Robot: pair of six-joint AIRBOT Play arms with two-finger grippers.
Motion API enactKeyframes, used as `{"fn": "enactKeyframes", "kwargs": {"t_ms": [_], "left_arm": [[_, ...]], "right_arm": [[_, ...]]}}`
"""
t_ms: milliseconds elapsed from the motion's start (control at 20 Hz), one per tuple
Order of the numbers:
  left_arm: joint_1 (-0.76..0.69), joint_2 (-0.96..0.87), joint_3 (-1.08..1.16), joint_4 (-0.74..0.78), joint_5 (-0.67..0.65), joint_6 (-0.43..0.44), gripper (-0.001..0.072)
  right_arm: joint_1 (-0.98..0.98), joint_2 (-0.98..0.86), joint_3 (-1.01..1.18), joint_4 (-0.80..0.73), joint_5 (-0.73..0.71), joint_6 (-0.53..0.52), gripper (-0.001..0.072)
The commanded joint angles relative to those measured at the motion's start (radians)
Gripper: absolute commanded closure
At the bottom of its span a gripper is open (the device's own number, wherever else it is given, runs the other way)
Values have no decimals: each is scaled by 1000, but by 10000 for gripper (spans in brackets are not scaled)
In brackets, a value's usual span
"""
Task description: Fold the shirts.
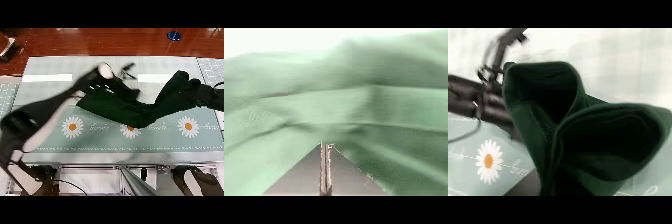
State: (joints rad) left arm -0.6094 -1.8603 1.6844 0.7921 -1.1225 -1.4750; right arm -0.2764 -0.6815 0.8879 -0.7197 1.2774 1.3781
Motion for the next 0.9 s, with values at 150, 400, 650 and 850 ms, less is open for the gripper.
{"fn": "enactKeyframes", "kwargs": {"t_ms": [150,400,650,850], "left_arm": [[435,432,-267,147,-102,36,685],[612,928,-689,145,30,63,685],[589,1245,-991,142,31,18,685],[590,1278,-1094,140,31,3,685]], "right_arm": [[188,-138,2,228,-110,-64,696],[509,-446,158,216,-341,-72,696],[691,-834,462,216,-343,-62,696],[756,-1038,622,213,-338,-51,695]]}}
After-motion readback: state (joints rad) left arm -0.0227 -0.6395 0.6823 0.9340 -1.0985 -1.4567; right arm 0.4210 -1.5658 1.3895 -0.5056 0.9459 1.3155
